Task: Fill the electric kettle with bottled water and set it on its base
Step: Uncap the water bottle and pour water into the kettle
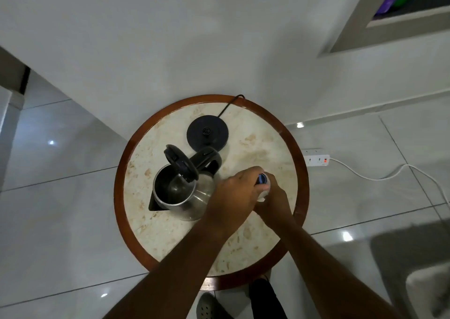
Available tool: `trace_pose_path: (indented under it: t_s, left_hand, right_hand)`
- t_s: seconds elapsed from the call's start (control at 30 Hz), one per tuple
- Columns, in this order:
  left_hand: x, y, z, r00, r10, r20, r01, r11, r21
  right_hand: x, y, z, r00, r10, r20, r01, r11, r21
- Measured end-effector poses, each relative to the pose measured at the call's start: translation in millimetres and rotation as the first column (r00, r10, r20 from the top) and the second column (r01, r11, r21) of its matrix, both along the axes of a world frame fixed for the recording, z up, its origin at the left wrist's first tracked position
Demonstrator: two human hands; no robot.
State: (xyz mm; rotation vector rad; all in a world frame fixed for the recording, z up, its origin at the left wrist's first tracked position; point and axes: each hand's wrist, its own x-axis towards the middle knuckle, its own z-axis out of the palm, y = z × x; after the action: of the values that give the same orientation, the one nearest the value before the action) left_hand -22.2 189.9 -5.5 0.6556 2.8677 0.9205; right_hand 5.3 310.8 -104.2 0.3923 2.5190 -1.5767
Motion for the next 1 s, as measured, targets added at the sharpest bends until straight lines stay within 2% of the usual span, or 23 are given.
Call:
trace_pose_path:
  t_s: [0.1, 0.2, 0.27, 0.37, 0.47, 0.57, 0.67, 0.8, 0.9, 1.0]
  left_hand:
    - [7, 5, -5, 0.989, 0.127, -0.078, -0.130, 0.991, -0.031]
    - [5, 5, -2, 0.972, 0.226, 0.059, -0.230, 0.971, 0.070]
    - [3, 1, -1, 0.978, 0.161, 0.135, -0.178, 0.976, 0.127]
    - [2, -4, -1, 0.999, 0.021, 0.030, -0.024, 0.993, 0.115]
    - [3, -4, 0, 0.988, 0.147, 0.048, -0.152, 0.982, 0.110]
    - [7, -3, 0, 0.969, 0.245, 0.038, -0.247, 0.963, 0.105]
    - [11, -5, 7, 0.955, 0.296, -0.023, -0.292, 0.950, 0.110]
    - [18, -15, 12, 0.918, 0.389, 0.077, -0.396, 0.901, 0.174]
    - [38, -42, 7, 0.893, 0.429, 0.139, -0.451, 0.858, 0.247]
    - [70, -77, -3, 0.893, 0.431, 0.131, -0.449, 0.876, 0.178]
  right_hand:
    - [0, -5, -5, 1.000, -0.023, 0.003, 0.023, 0.998, 0.058]
    - [2, -8, -3, 0.999, -0.014, 0.031, 0.013, 0.999, 0.033]
    - [4, -10, 3, 0.999, -0.051, 0.015, 0.051, 0.999, -0.013]
    - [4, -12, 10, 0.996, -0.091, 0.019, 0.091, 0.995, -0.032]
    - [0, -14, 9, 0.998, -0.054, 0.033, 0.056, 0.998, -0.039]
    - [0, -19, 4, 1.000, -0.005, -0.018, 0.007, 0.990, 0.143]
    - [2, -21, 6, 0.999, 0.012, -0.036, -0.005, 0.982, 0.187]
    - [6, -23, 14, 0.996, -0.014, -0.087, 0.022, 0.996, 0.090]
    - [9, -28, 22, 0.996, -0.002, -0.091, 0.009, 0.997, 0.083]
    - [16, -36, 35, 0.995, 0.091, -0.044, -0.086, 0.991, 0.098]
